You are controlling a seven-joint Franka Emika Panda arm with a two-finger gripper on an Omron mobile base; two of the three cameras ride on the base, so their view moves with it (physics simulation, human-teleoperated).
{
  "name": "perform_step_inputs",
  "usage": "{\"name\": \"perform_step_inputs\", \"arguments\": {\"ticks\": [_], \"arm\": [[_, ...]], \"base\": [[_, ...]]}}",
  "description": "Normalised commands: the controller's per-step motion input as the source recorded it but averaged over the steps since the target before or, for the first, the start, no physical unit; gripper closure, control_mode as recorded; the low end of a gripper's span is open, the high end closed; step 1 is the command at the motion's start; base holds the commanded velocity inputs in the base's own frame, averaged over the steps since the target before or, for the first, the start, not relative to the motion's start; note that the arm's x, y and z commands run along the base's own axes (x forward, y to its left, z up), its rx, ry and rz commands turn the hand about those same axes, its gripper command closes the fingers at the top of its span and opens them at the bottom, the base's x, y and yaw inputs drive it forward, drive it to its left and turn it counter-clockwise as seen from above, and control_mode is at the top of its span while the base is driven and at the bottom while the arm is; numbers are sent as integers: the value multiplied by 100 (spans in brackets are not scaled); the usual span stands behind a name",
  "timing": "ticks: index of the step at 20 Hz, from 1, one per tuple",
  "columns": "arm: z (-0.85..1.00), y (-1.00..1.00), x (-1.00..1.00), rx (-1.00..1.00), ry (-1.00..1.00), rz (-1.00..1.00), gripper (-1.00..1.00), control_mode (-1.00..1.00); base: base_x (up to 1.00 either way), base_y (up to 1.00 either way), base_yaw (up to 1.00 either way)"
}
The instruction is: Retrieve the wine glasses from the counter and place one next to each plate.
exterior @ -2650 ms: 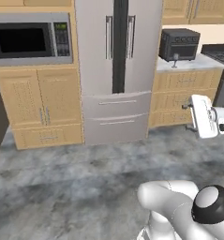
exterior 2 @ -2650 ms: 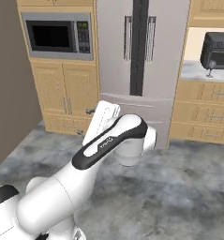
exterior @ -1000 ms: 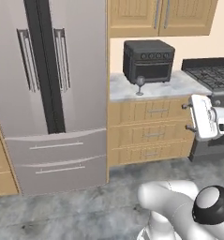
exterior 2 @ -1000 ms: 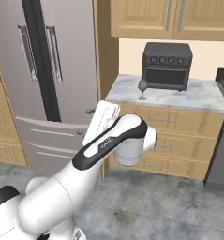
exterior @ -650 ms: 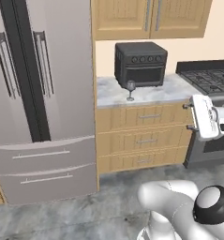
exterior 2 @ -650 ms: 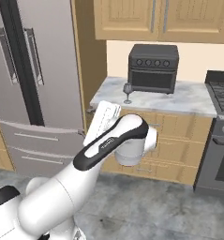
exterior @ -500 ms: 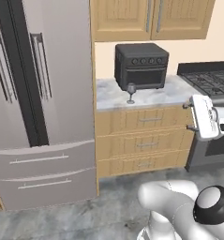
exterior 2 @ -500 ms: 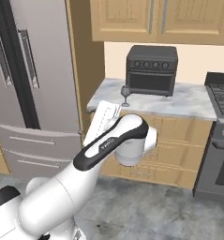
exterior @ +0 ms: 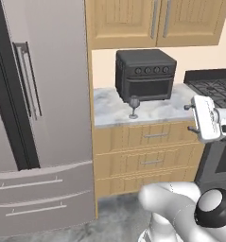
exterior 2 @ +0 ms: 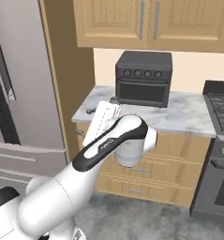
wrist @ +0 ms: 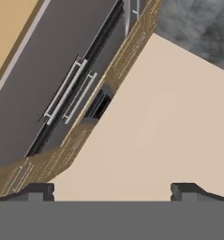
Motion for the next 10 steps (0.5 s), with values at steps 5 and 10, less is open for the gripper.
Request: {"name": "perform_step_inputs", "arguments": {"ticks": [5, 10], "arm": [[0, 0, 0, 0, 0, 0, -100, 100], [0, 0, 0, 0, 0, 0, -100, 100]], "base": [[61, -11, 0], [59, -7, 0]]}}
